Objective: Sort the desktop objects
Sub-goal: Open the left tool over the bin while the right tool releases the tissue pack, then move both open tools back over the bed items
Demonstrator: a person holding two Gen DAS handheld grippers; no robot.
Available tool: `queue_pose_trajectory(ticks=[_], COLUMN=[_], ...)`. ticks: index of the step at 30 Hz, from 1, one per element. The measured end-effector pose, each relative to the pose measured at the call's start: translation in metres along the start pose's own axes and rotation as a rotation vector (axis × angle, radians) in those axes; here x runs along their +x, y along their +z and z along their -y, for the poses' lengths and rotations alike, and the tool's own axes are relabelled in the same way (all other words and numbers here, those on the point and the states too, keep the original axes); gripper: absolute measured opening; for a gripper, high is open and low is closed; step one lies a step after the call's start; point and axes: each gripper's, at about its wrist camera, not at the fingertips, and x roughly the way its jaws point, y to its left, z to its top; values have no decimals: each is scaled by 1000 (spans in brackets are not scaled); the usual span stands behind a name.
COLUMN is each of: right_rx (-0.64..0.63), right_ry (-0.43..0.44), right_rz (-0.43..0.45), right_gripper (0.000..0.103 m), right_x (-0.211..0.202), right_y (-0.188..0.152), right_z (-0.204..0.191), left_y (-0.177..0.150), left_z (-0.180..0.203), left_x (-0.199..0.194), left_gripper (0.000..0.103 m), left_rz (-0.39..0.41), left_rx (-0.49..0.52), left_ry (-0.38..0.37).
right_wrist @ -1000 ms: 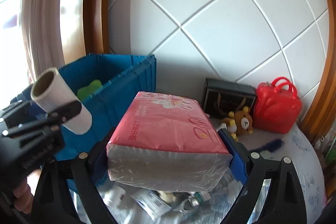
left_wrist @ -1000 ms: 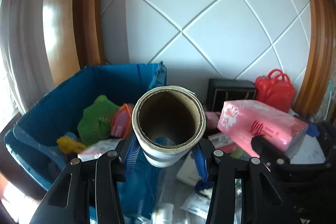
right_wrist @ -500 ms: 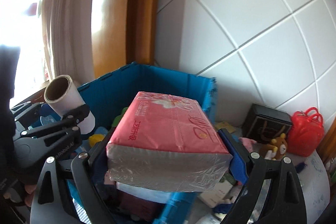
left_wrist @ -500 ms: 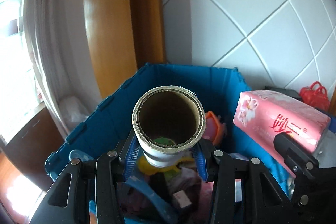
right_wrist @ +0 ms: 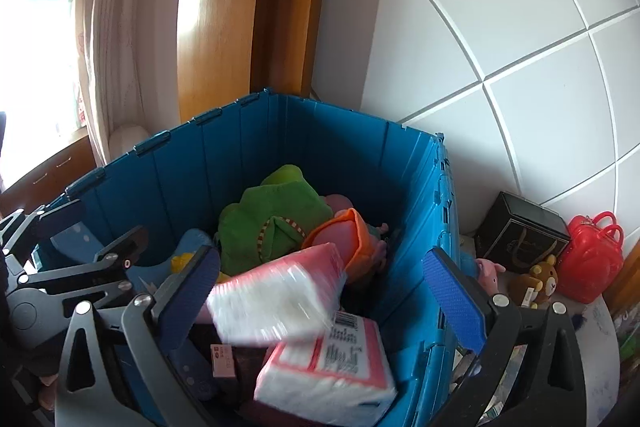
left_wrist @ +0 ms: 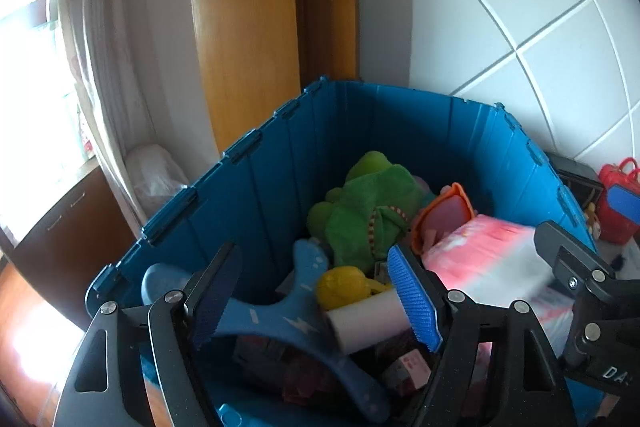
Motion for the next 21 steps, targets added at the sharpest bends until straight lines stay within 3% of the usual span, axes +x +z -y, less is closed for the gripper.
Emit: queue_pose_trajectory(ticks=[10,21], right_rx=[17,93], right_ry=[-31,-106], right_rz=[5,41], right_gripper=[103,103], right_x=[-21,-68], right_y=[-13,-40], right_z=[10,59], left_y=[-10,-19], left_z=[-1,36], left_x=[-5,-46], left_gripper=[77,78], left_rz=[-22,35], left_rx=[-23,-13], left_ry=[-20,-91])
